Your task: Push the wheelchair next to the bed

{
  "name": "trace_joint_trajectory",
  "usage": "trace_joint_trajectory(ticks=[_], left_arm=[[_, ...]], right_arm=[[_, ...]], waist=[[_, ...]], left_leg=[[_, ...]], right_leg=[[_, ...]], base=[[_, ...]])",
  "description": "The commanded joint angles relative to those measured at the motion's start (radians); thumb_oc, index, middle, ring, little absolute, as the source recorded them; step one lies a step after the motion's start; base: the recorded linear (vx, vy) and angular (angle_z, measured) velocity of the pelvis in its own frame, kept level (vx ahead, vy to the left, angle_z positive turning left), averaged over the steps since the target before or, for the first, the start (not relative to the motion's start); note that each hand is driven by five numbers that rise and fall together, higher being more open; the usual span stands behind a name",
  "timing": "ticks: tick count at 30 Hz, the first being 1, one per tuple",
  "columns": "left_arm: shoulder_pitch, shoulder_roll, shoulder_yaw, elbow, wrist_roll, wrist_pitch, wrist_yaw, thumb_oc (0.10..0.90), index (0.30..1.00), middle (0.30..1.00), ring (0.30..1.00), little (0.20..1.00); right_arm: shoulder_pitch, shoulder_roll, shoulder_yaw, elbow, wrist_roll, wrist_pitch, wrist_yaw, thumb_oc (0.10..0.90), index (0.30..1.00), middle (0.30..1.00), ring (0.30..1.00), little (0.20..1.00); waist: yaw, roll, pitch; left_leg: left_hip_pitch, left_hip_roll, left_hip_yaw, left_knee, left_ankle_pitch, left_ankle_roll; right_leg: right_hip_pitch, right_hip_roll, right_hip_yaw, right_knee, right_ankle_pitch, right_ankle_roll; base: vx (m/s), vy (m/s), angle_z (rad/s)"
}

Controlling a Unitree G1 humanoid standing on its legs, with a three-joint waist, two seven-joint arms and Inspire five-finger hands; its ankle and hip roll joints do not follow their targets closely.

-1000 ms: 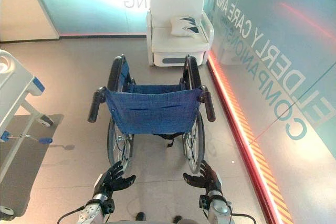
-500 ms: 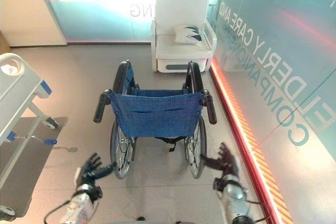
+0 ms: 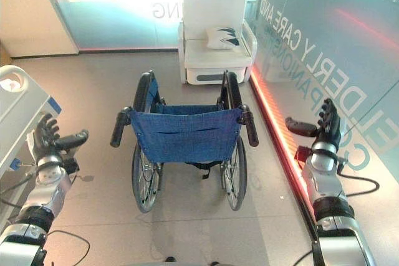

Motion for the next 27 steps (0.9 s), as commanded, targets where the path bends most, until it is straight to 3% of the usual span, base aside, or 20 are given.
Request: trace_joint_trajectory(ticks=[1,6,8,12,27], left_arm=[[-0.121,0.091,0.008,-0.117,-0.002,-0.135,-0.013,0.8,0.9,0.9,0.9,0.9],[-0.126,0.077,0.027,-0.251,0.01,-0.161,-0.073,0.8,0.9,0.9,0.9,0.9],[-0.128,0.069,0.027,-0.282,0.032,-0.147,-0.098,0.8,0.9,0.9,0.9,0.9],[-0.102,0.071,0.018,-0.353,0.052,-0.097,-0.174,0.8,0.9,0.9,0.9,0.9],[-0.161,0.103,-0.108,-0.302,0.133,0.048,-0.3,0.8,0.9,0.9,0.9,0.9]], right_arm=[[-0.13,-0.138,0.04,-0.103,-0.034,-0.096,-0.013,0.8,0.9,0.9,0.9,0.9],[-0.133,-0.116,0.041,-0.228,-0.059,-0.107,0.07,0.8,0.9,0.9,0.9,0.9],[-0.13,-0.103,0.051,-0.261,-0.083,-0.076,0.1,0.8,0.9,0.9,0.9,0.9],[-0.082,-0.09,0.067,-0.333,-0.14,0.049,0.176,0.8,0.9,0.9,0.9,0.9],[-0.145,-0.056,0.208,-0.326,-0.145,0.233,0.268,0.8,0.9,0.9,0.9,0.9]], waist=[[0.017,-0.012,-0.058],[0.018,-0.017,-0.057],[0.018,-0.019,-0.057],[0.015,-0.025,-0.059],[0.014,-0.029,-0.043]], left_leg=[[0.018,-0.051,0.014,0.005,-0.075,0.001],[0.011,-0.051,0.012,0.004,-0.066,0.0],[0.01,-0.05,0.011,0.004,-0.066,-0.001],[0.006,-0.048,0.011,0.004,-0.066,-0.001],[0.01,-0.043,0.03,0.004,-0.072,0.0]], right_leg=[[-0.038,-0.013,0.039,0.043,0.024,0.011],[-0.042,-0.011,0.04,0.039,0.03,0.008],[-0.041,-0.01,0.04,0.036,0.031,0.007],[-0.04,-0.008,0.043,0.027,0.033,0.009],[-0.04,-0.004,0.053,0.026,0.034,0.015]], base=[[0.02,-0.015,0.04],[-0.01,-0.009,0.07],[-0.02,-0.004,0.01],[0.0,0.0,0.0],[0.0,0.0,0.0]])
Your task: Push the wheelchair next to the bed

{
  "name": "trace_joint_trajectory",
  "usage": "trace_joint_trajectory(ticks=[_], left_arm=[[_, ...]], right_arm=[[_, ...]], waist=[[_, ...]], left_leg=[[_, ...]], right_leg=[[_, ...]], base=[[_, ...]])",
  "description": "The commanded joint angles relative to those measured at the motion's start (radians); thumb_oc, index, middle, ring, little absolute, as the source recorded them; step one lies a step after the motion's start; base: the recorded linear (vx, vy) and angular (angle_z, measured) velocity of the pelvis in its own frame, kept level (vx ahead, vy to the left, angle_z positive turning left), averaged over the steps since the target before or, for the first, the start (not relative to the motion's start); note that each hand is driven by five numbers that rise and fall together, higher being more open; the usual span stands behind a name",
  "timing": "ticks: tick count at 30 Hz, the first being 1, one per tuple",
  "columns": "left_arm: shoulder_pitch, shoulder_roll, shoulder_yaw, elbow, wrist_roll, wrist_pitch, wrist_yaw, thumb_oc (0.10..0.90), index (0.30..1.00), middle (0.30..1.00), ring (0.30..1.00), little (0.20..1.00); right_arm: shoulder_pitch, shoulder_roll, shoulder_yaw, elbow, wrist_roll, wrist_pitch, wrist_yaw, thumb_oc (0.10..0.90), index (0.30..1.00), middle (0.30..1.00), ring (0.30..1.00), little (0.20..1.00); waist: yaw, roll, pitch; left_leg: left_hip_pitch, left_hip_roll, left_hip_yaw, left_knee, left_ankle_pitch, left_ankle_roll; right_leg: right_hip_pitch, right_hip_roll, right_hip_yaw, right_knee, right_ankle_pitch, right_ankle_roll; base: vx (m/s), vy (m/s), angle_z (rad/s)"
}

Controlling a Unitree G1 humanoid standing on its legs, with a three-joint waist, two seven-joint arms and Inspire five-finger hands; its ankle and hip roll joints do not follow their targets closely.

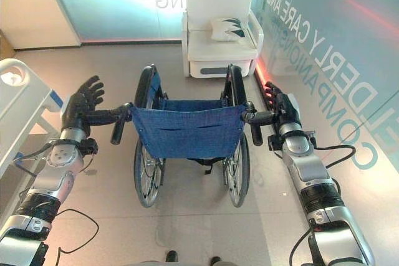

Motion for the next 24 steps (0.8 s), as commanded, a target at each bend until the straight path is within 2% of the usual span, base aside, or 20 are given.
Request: trace_joint_trajectory(ticks=[1,16,21,24], left_arm=[[-0.167,0.092,-0.016,0.004,0.048,-0.037,-0.005,0.8,0.9,0.9,0.9,0.9],[-0.392,0.041,-0.215,0.274,0.05,0.087,0.01,0.8,0.9,0.9,0.9,0.9],[-0.474,0.023,-0.272,0.385,0.083,0.143,0.042,0.8,0.9,0.9,0.9,0.9],[-0.509,0.021,-0.295,0.422,0.105,0.152,0.053,0.8,0.9,0.9,0.9,0.9]], right_arm=[[-0.133,-0.048,0.02,-0.049,-0.058,-0.057,0.0,0.8,0.9,0.9,0.9,0.9],[-0.352,0.009,0.192,0.179,-0.036,0.051,-0.076,0.8,0.9,0.9,0.9,0.9],[-0.444,0.022,0.235,0.283,-0.052,0.076,-0.152,0.8,0.9,0.9,0.9,0.9],[-0.48,0.025,0.246,0.314,-0.08,0.081,-0.189,0.8,0.9,0.9,0.9,0.9]], waist=[[0.014,-0.025,-0.065],[0.011,-0.02,-0.066],[0.005,-0.018,-0.067],[0.002,-0.016,-0.066]], left_leg=[[0.032,-0.042,0.045,0.004,-0.073,0.002],[0.034,-0.046,0.054,0.004,-0.069,-0.001],[0.034,-0.048,0.058,0.004,-0.069,-0.001],[0.032,-0.049,0.059,0.005,-0.069,-0.001]], right_leg=[[-0.022,-0.006,0.046,0.025,0.036,0.016],[-0.02,-0.005,0.052,0.017,0.047,0.02],[-0.022,-0.004,0.059,0.018,0.048,0.02],[-0.024,-0.004,0.063,0.018,0.049,0.02]], base=[[-0.03,-0.001,-0.02],[-0.02,0.003,-0.02],[-0.01,0.002,0.0],[0.0,0.0,0.0]])
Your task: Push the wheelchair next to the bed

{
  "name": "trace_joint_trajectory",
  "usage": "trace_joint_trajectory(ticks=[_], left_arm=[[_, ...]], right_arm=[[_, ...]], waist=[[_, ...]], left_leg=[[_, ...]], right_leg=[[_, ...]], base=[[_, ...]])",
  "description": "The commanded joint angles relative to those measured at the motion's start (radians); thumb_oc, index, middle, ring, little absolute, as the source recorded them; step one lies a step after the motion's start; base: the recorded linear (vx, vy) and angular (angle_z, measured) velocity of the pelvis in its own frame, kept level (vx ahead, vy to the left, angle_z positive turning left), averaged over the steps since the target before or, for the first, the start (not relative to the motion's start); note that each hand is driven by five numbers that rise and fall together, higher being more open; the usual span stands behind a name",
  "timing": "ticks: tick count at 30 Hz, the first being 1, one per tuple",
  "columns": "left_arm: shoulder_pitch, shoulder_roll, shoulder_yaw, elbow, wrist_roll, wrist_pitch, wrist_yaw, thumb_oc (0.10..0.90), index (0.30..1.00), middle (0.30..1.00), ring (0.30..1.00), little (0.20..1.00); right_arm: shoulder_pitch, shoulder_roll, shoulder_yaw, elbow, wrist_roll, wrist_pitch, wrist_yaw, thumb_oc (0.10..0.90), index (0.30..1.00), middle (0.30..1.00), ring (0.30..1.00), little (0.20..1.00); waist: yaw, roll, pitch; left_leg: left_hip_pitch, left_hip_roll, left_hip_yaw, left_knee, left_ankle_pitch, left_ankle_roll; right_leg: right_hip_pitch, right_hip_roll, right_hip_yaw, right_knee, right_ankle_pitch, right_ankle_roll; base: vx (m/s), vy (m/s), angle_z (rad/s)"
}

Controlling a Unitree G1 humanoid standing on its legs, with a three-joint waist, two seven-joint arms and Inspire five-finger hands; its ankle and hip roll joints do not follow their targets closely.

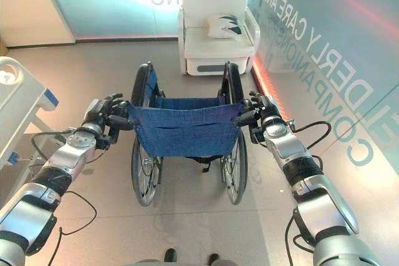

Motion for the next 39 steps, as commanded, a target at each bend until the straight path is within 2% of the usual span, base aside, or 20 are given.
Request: trace_joint_trajectory(ticks=[1,10,13,16,21,25,26,31,36,39], left_arm=[[-0.191,0.02,-0.024,0.077,0.079,-0.036,0.068,0.8,0.9,0.9,0.9,0.9],[-0.228,0.016,-0.074,0.116,0.188,0.041,0.094,0.8,0.9,0.9,0.9,0.9],[-0.239,0.019,-0.089,0.126,0.215,0.073,0.137,0.8,0.9,0.9,0.9,0.9],[-0.245,0.012,-0.094,0.132,0.228,0.101,0.162,0.8,0.9,0.9,0.9,0.9],[-0.243,0.001,-0.09,0.146,0.225,0.176,0.174,0.8,0.9,0.9,0.9,0.9],[-0.248,-0.004,-0.084,0.175,0.251,0.223,0.16,0.8,0.9,0.9,0.9,0.9],[-0.25,-0.012,-0.089,0.19,0.266,0.269,0.147,0.8,0.9,0.9,0.9,0.9],[-0.258,-0.033,-0.093,0.24,0.24,0.35,0.133,0.8,0.9,0.9,0.9,0.9],[-0.257,-0.056,-0.091,0.308,0.255,0.47,0.135,0.8,0.9,0.9,0.9,0.9],[-0.261,-0.066,-0.094,0.335,0.237,0.485,0.11,0.8,0.9,0.9,0.9,0.9]], right_arm=[[-0.195,-0.037,0.041,0.026,-0.084,-0.052,-0.125,0.8,0.9,0.9,0.9,0.9],[-0.245,-0.038,0.096,0.073,-0.283,0.052,-0.098,0.8,0.9,0.9,0.9,0.9],[-0.256,-0.04,0.116,0.088,-0.331,0.099,-0.153,0.8,0.9,0.9,0.9,0.9],[-0.259,-0.026,0.116,0.101,-0.297,0.117,-0.177,0.8,0.9,0.9,0.9,0.9],[-0.253,-0.003,0.113,0.112,-0.256,0.166,-0.138,0.8,0.9,0.9,0.9,0.9],[-0.258,0.009,0.115,0.154,-0.269,0.195,-0.109,0.8,0.9,0.9,0.9,0.9],[-0.263,0.016,0.116,0.183,-0.281,0.209,-0.086,0.8,0.9,0.9,0.9,0.9],[-0.278,0.032,0.128,0.256,-0.328,0.246,-0.038,0.8,0.9,0.9,0.9,0.9],[-0.286,0.057,0.134,0.334,-0.353,0.273,-0.05,0.8,0.9,0.9,0.9,0.9],[-0.289,0.071,0.135,0.356,-0.368,0.302,-0.056,0.8,0.9,0.9,0.9,0.9]], waist=[[0.004,-0.011,-0.075],[0.003,-0.007,-0.073],[0.004,-0.007,-0.07],[0.004,-0.005,-0.068],[0.006,-0.004,-0.059],[0.009,-0.006,-0.056],[0.01,-0.006,-0.056],[0.012,-0.006,-0.057],[0.016,-0.006,-0.057],[0.016,-0.006,-0.057]], left_leg=[[0.021,-0.051,0.038,0.006,-0.069,-0.001],[0.013,-0.053,0.04,0.01,-0.069,0.001],[0.01,-0.055,0.039,0.012,-0.07,0.004],[0.004,-0.056,0.039,0.015,-0.07,0.006],[-0.004,-0.057,0.038,0.017,-0.069,0.005],[-0.008,-0.058,0.041,0.02,-0.068,0.006],[-0.008,-0.06,0.04,0.021,-0.068,0.006],[-0.011,-0.06,0.043,0.023,-0.067,0.007],[-0.017,-0.062,0.041,0.028,-0.067,0.01],[-0.019,-0.062,0.041,0.029,-0.067,0.011]], right_leg=[[-0.029,-0.005,0.047,0.018,0.048,0.019],[-0.039,-0.007,0.055,0.02,0.05,0.019],[-0.042,-0.007,0.057,0.022,0.049,0.018],[-0.047,-0.006,0.06,0.025,0.048,0.016],[-0.056,-0.007,0.061,0.027,0.049,0.015],[-0.057,-0.008,0.055,0.029,0.049,0.013],[-0.058,-0.008,0.054,0.031,0.049,0.012],[-0.06,-0.008,0.051,0.035,0.047,0.011],[-0.067,-0.008,0.05,0.042,0.044,0.009],[-0.071,-0.007,0.05,0.045,0.043,0.008]], base=[[0.0,0.0,0.0],[-0.01,0.002,0.0],[0.0,0.0,0.0],[0.0,0.0,0.0],[0.0,0.0,0.0],[0.0,0.0,0.0],[0.0,0.0,0.0],[0.0,0.0,0.0],[0.0,0.0,0.0],[0.0,0.0,0.0]])
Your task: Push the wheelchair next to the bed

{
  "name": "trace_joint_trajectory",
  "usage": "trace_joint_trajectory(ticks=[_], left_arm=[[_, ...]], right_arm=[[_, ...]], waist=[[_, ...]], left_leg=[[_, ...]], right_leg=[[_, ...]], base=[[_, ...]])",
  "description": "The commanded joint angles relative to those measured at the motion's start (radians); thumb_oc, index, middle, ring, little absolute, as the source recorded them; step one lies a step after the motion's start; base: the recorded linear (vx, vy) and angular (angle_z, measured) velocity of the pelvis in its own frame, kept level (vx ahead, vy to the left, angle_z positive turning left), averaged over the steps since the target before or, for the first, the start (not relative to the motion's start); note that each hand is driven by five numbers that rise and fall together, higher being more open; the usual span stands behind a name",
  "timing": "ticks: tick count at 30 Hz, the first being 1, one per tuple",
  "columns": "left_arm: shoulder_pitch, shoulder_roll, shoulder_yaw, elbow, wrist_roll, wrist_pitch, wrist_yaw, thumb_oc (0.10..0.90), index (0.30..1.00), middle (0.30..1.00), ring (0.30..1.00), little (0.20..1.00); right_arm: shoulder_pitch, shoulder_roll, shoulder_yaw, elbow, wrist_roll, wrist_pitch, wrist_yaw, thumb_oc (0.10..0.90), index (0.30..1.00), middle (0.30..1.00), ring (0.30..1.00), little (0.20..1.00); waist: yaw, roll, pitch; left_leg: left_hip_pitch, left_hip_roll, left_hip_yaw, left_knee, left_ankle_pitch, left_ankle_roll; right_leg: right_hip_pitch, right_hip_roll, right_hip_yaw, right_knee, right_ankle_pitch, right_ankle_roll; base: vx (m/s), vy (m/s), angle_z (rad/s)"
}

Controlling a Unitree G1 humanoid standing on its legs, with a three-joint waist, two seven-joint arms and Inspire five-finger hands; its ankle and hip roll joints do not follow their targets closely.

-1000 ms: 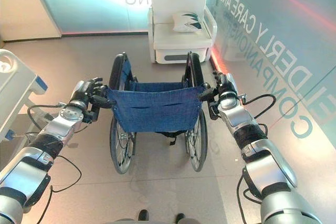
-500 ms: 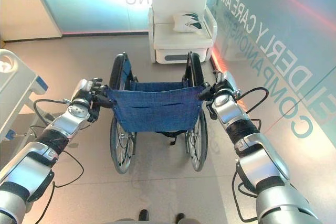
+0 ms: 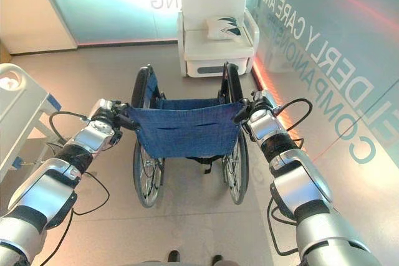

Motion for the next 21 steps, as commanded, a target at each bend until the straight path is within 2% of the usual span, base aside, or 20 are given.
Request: trace_joint_trajectory(ticks=[1,5,12,14,16,19,21], left_arm=[[-0.048,0.061,-0.003,0.188,0.044,0.071,0.005,0.8,0.9,0.9,0.9,0.9],[-0.044,0.046,-0.011,0.199,0.037,0.102,-0.037,0.8,0.9,0.9,0.9,0.9],[-0.038,0.041,-0.009,0.214,0.042,0.098,-0.072,0.8,0.9,0.9,0.9,0.9],[-0.04,0.037,-0.012,0.222,0.043,0.095,-0.102,0.8,0.9,0.9,0.9,0.9],[-0.041,0.038,-0.012,0.219,0.046,0.094,-0.114,0.8,0.9,0.9,0.9,0.9],[-0.046,0.04,-0.013,0.207,0.053,0.077,-0.134,0.8,0.9,0.9,0.9,0.9],[-0.047,0.041,-0.015,0.204,0.056,0.06,-0.142,0.8,0.9,0.9,0.9,0.9]], right_arm=[[-0.067,-0.066,0.064,0.146,-0.144,0.071,-0.044,0.8,0.9,0.9,0.9,0.9],[-0.067,-0.055,0.07,0.173,-0.176,0.131,-0.006,0.8,0.9,0.9,0.9,0.9],[-0.072,-0.043,0.075,0.204,-0.171,0.215,0.058,0.8,0.9,0.9,0.9,0.9],[-0.069,-0.029,0.078,0.227,-0.164,0.245,0.135,0.8,0.9,0.9,0.9,0.9],[-0.068,-0.027,0.079,0.234,-0.167,0.251,0.162,0.8,0.9,0.9,0.9,0.9],[-0.065,-0.024,0.083,0.267,-0.192,0.283,0.284,0.8,0.9,0.9,0.9,0.9],[-0.059,-0.023,0.086,0.29,-0.188,0.294,0.328,0.8,0.9,0.9,0.9,0.9]], waist=[[0.018,-0.033,-0.042],[0.018,-0.032,-0.039],[0.017,-0.032,-0.03],[0.018,-0.032,-0.025],[0.018,-0.034,-0.023],[0.021,-0.038,-0.019],[0.023,-0.04,-0.017]], left_leg=[[-0.013,-0.062,0.04,0.029,-0.067,0.012],[-0.018,-0.061,0.041,0.031,-0.067,0.011],[-0.024,-0.062,0.046,0.035,-0.067,0.011],[-0.025,-0.061,0.049,0.037,-0.067,0.01],[-0.026,-0.062,0.049,0.039,-0.067,0.01],[-0.027,-0.062,0.051,0.039,-0.066,0.01],[-0.028,-0.062,0.049,0.04,-0.066,0.01]], right_leg=[[-0.066,-0.012,0.045,0.045,0.043,0.007],[-0.073,-0.012,0.047,0.047,0.044,0.008],[-0.081,-0.011,0.052,0.052,0.046,0.007],[-0.082,-0.012,0.051,0.054,0.046,0.006],[-0.083,-0.012,0.051,0.055,0.046,0.005],[-0.086,-0.012,0.05,0.058,0.046,0.004],[-0.086,-0.011,0.049,0.059,0.046,0.003]], base=[[0.0,0.0,0.0],[-0.01,-0.002,0.0],[-0.01,0.001,0.0],[0.0,0.0,0.0],[0.0,0.0,0.0],[0.0,0.0,0.0],[0.0,0.0,0.0]])
